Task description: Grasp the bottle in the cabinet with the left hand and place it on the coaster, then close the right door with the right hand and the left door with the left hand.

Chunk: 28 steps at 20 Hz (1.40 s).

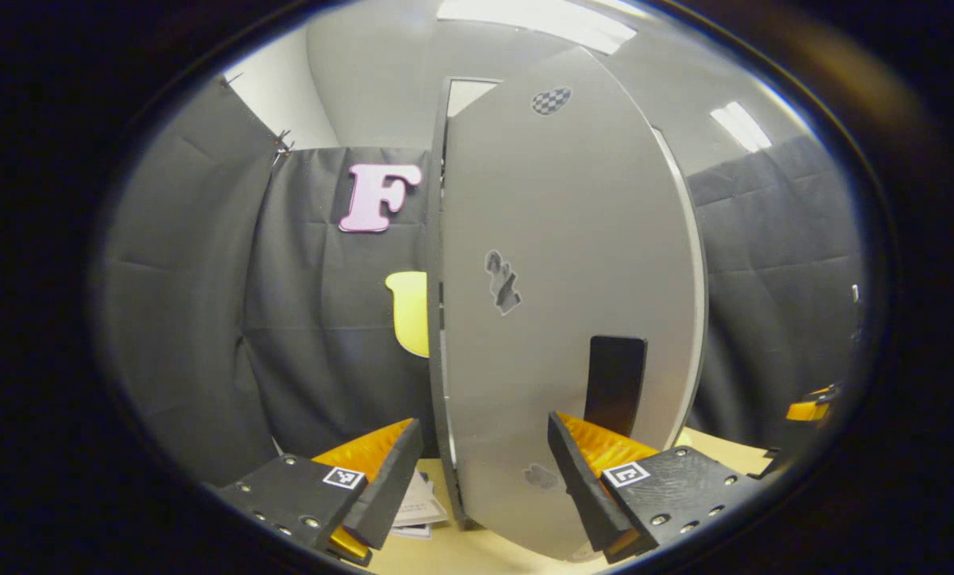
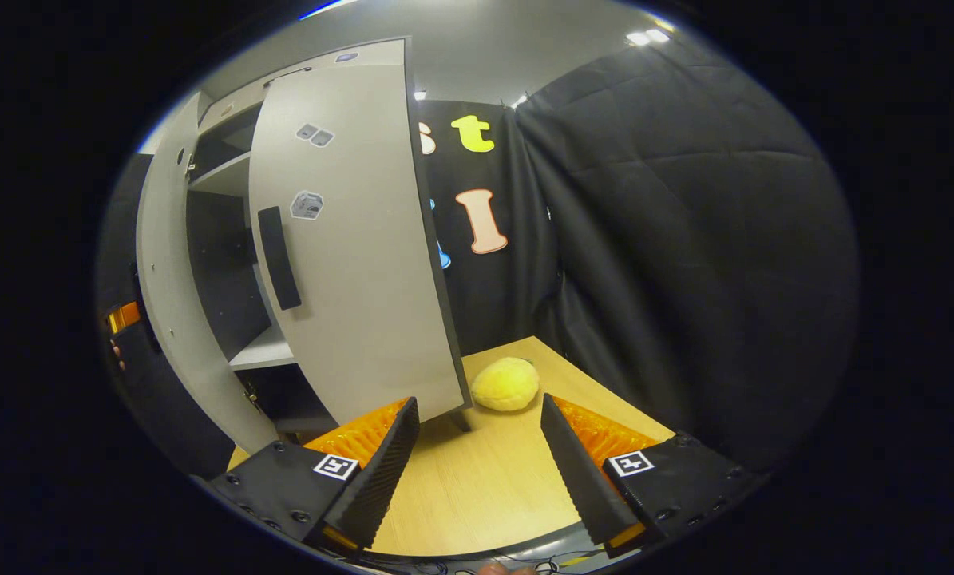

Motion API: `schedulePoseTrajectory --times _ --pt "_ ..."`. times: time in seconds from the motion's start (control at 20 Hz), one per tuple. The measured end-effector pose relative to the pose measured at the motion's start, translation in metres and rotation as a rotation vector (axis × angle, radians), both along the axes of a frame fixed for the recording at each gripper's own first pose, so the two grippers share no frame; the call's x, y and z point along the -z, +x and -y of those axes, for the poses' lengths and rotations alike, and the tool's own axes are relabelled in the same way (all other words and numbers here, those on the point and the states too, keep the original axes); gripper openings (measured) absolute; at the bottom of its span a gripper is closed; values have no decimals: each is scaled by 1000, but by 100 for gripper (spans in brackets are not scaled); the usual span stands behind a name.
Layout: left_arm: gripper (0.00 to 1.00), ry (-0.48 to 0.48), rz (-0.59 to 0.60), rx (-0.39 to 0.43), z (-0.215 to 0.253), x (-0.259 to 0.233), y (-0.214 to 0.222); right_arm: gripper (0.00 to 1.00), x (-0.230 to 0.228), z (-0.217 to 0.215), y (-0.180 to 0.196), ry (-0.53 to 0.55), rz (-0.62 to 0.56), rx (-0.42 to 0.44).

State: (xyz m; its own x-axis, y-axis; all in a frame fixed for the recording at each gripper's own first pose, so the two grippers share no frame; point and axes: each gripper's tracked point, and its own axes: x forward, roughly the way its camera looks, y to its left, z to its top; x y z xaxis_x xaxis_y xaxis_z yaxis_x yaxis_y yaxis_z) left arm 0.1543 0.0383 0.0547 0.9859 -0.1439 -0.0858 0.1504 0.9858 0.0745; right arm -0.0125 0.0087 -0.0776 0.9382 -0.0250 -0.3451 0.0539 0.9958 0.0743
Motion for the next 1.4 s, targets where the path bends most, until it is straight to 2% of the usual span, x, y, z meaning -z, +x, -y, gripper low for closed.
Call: schedulePoseTrajectory --times 0.25,0.35,0.4,0.65,0.9,1.15,1.25,1.3,1.4 --pt "99 -98 -22 74 47 3 6 98 -4 22 1 -1 -9 11" --pt "86 -93 -25 55 48 3 -2 98 -5 27 5 1 -18 -2" --pt "86 -88 -27 39 48 5 -8 98 -3 28 9 5 -29 -13" --pt "99 -90 -49 -63 48 11 -40 98 -14 41 31 -5 -35 -95" --pt "99 -86 -45 -202 43 1 -84 98 -29 40 61 21 8 -212" --pt "99 -20 33 -327 42 -25 -138 98 -36 25 82 24 43 -351" --pt "92 -2 76 -354 44 -37 -155 98 -44 21 86 8 75 -370" --pt "92 -2 99 -357 47 -44 -162 98 -49 19 86 -3 90 -374" --pt "85 -29 145 -353 50 -52 -171 98 -63 18 87 -28 130 -360"
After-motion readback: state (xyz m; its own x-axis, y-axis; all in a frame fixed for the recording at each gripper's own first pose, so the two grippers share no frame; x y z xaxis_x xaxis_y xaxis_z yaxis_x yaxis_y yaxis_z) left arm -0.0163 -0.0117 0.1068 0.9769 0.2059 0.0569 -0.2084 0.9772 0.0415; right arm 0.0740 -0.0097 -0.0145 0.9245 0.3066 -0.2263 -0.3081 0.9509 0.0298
